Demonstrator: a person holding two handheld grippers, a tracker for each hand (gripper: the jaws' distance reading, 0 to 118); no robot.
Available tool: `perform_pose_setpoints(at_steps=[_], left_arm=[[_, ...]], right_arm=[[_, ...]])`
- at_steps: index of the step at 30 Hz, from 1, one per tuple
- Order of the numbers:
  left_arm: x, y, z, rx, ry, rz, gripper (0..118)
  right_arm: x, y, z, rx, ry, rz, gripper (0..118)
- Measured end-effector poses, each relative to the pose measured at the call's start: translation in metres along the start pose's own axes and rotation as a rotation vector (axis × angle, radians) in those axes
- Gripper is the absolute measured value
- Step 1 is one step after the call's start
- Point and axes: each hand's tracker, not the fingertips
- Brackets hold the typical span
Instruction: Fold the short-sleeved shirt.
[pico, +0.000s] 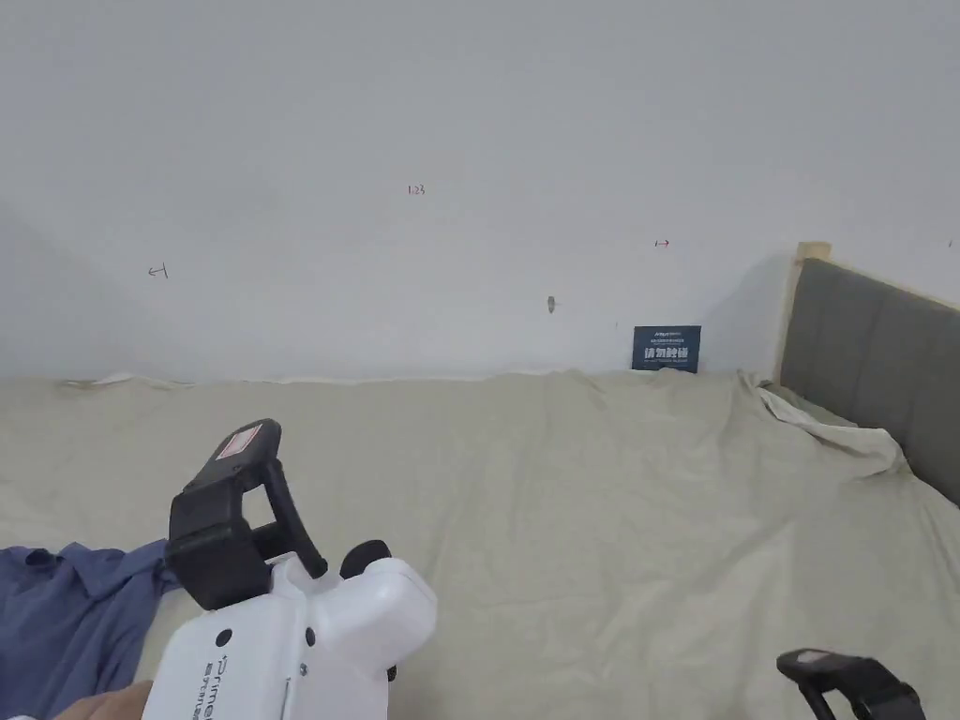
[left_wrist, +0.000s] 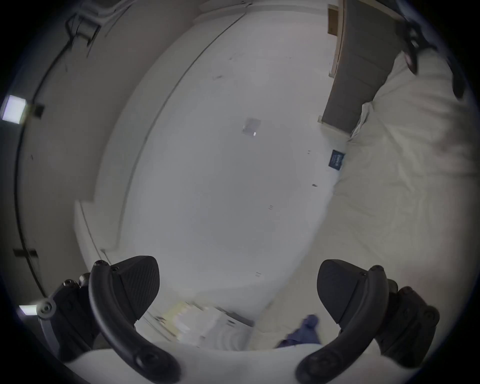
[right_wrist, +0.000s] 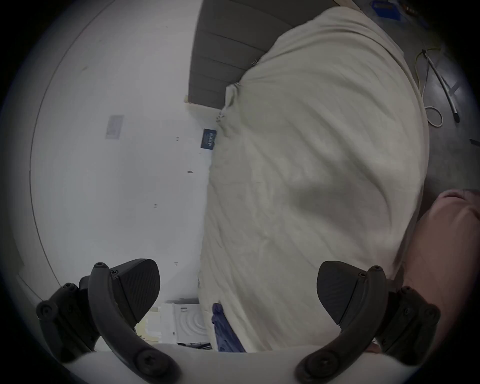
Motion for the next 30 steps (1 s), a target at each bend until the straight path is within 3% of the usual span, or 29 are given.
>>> perform_pose_setpoints(at_steps=[1,3,4,6,8,9,10,12,14,23,30], left_arm=[[-0.003,-0.004,-0.003,-0.042,-0.002,0.072,118],[-0.013,-0.014,-0.009,-0.136,-0.052,0.292,118],[-0.019,-0.020,-0.012,-0.191,-0.090,0.433,118],[-0.032,-0.039,-0.016,-0.314,-0.177,0.808,118],[-0.046,-0.052,-0.006,-0.372,-0.257,1.247,118],[-0.044,-0.062,0.001,-0.356,-0.224,1.361,118],[-0.039,-0.065,0.008,-0.366,-0.119,1.377,118],[-0.042,-0.052,0.016,-0.347,0.001,1.233,118],[-0.044,-0.045,0.016,-0.327,0.007,1.121,118],[-0.036,-0.047,0.005,-0.281,-0.019,0.988,118],[-0.032,-0.045,0.004,-0.283,-0.074,1.014,118]], right_arm=[[-0.001,-0.001,0.003,0.029,0.012,0.052,118],[-0.018,-0.002,0.010,0.091,0.027,0.266,118],[-0.032,-0.005,0.015,0.135,0.026,0.415,118],[-0.069,-0.032,0.033,0.326,0.033,0.805,118],[-0.086,-0.063,0.048,0.549,0.141,1.201,118],[-0.090,-0.075,0.045,0.627,0.181,1.336,118],[-0.091,-0.085,0.046,0.681,0.228,1.441,118],[-0.093,-0.093,0.045,0.689,0.201,1.461,118],[-0.092,-0.091,0.039,0.615,0.185,1.402,118],[-0.084,-0.081,0.029,0.558,0.121,1.309,118],[-0.082,-0.073,0.028,0.583,0.102,1.342,118]])
